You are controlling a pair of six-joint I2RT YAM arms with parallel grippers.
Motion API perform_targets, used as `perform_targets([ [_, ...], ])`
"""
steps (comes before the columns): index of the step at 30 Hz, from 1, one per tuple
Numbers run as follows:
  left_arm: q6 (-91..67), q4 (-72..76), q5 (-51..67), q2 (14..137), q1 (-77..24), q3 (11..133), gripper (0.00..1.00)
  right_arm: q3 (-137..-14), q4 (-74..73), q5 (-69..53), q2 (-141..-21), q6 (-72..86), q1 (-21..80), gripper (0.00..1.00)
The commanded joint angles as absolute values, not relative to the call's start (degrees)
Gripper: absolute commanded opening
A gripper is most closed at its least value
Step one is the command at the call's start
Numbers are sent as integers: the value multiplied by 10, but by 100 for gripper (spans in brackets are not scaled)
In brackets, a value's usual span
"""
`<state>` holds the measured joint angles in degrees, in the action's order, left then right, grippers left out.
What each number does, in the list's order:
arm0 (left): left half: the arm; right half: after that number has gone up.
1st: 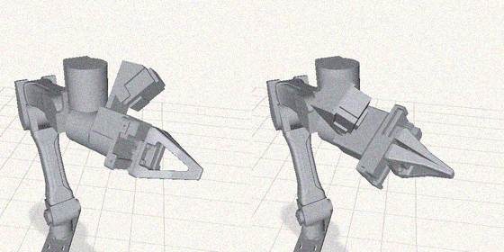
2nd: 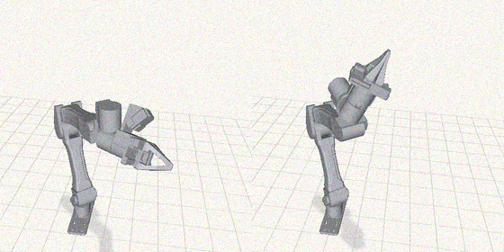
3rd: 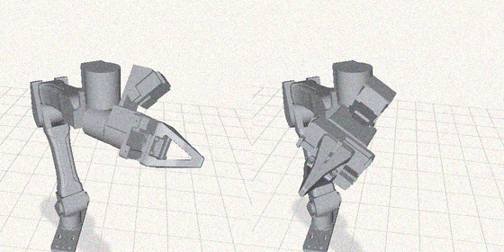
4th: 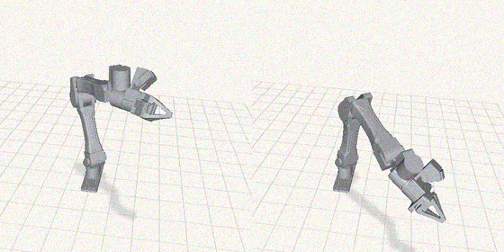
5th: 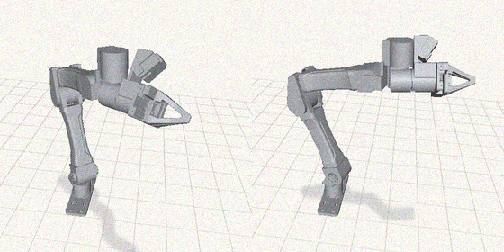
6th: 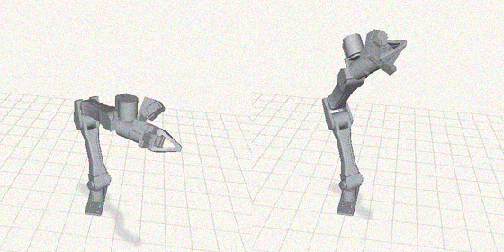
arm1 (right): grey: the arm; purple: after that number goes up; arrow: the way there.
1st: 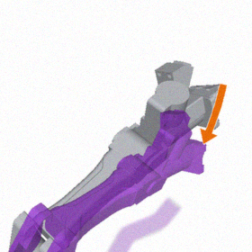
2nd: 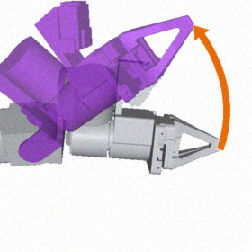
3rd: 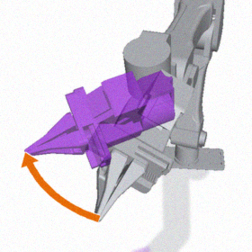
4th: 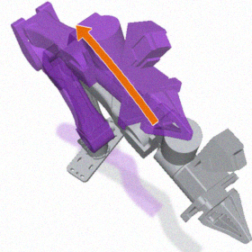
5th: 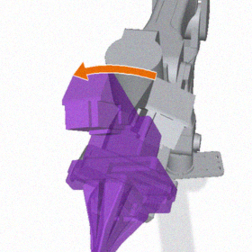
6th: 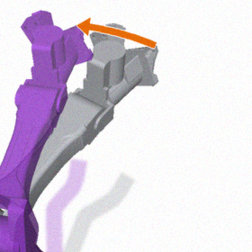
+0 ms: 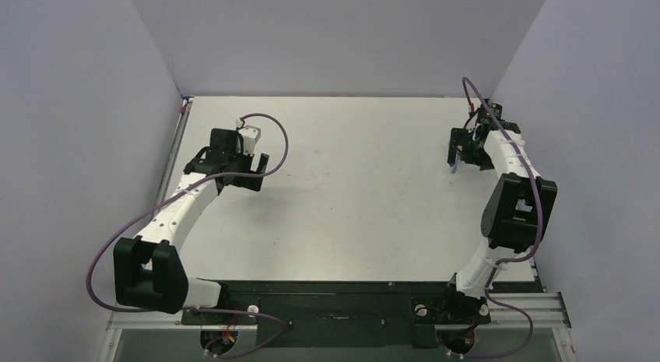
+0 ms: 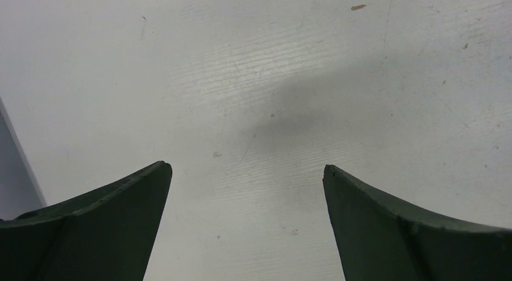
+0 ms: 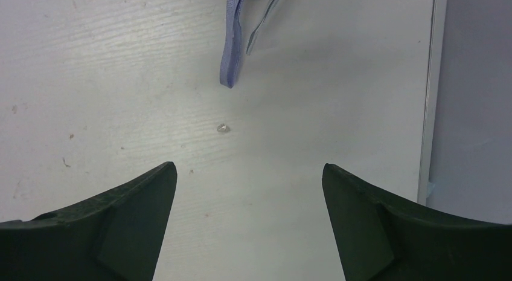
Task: Open the umbrella
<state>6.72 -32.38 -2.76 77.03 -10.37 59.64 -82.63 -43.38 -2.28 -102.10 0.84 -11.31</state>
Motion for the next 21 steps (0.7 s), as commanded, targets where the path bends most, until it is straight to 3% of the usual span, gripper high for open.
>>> perform_targets([
  [1,77,-309,-6,790,-106,630,97,-865,-426,-16,-1056,7,-122,84],
  [12,80,-322,-11,839,-106,654,97,-989,-426,-12,-1173,10,-127,74],
  [21,79,-329,-5,883,-106,688,97,-1014,-425,-9,-1214,10,-142,48],
])
